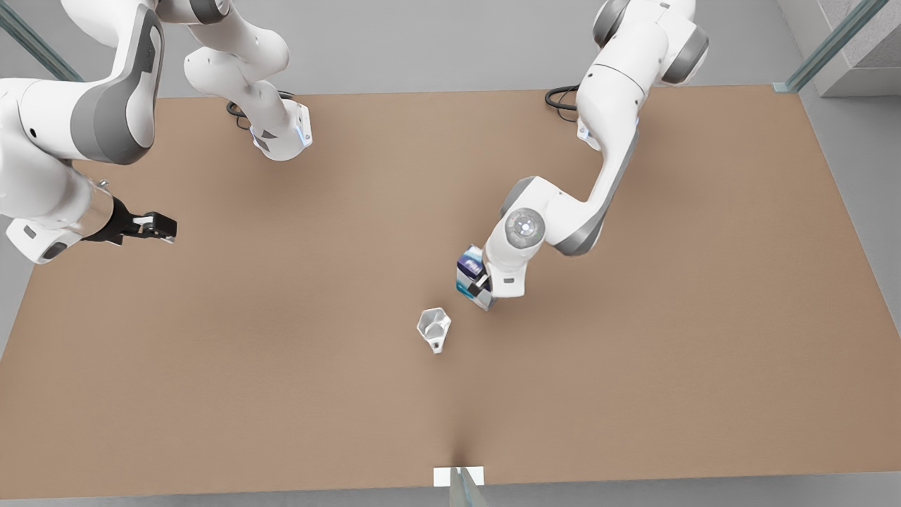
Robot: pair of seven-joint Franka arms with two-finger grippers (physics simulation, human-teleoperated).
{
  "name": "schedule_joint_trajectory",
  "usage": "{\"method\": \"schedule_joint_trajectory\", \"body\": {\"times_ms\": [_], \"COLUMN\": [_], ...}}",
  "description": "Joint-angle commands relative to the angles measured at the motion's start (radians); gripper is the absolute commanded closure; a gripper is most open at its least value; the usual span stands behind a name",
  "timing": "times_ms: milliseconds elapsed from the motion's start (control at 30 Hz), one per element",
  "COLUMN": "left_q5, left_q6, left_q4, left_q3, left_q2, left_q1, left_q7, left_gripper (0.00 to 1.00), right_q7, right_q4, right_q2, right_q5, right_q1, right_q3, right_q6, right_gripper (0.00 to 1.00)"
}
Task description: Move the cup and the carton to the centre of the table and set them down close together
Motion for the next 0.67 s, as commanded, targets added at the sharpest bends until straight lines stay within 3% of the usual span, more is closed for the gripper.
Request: {"method": "schedule_joint_trajectory", "body": {"times_ms": [0,167,200,267,333,367,433,500,633], "left_q5": [0.001,0.002,-0.001,-0.002,0.002,0.062,0.099,0.091,0.094], "left_q6": [-0.005,-0.195,-0.250,-0.456,-0.533,-0.594,-0.709,-0.692,-0.576], "left_q4": [0.015,0.108,0.113,0.113,0.113,0.113,0.102,0.093,0.085], "left_q3": [0.000,0.000,0.008,0.104,0.164,0.226,0.216,0.172,0.241], "left_q2": [-0.003,-0.012,-0.072,-0.217,-0.289,-0.368,-0.472,-0.468,-0.472], "left_q1": [0.000,0.003,0.007,0.128,0.277,0.349,0.441,0.472,0.472], "left_q7": [0.000,0.001,0.029,0.507,0.988,1.417,1.667,1.670,1.589], "left_gripper": [0.00,0.00,0.00,0.00,0.00,0.00,0.00,0.00,0.00], "right_q7": [-0.002,-0.009,-0.011,-0.009,-0.011,-0.011,-0.011,-0.011,-0.011], "right_q4": [0.001,0.001,0.002,0.004,0.007,0.007,0.007,0.006,0.006], "right_q2": [0.000,0.000,0.000,-0.003,-0.003,-0.002,-0.002,-0.002,-0.002], "right_q5": [-0.001,-0.001,-0.001,-0.003,-0.001,-0.001,-0.001,-0.003,-0.004], "right_q1": [0.000,-0.001,-0.001,0.000,0.000,0.000,-0.001,0.000,0.000], "right_q3": [0.000,-0.001,0.001,0.001,0.001,0.001,0.001,0.001,-0.001], "right_q6": [0.000,0.000,0.000,-0.002,-0.002,-0.002,-0.002,0.000,0.000], "right_gripper": [0.00,0.00,0.00,0.00,0.00,0.00,0.00,0.00,0.00]}}
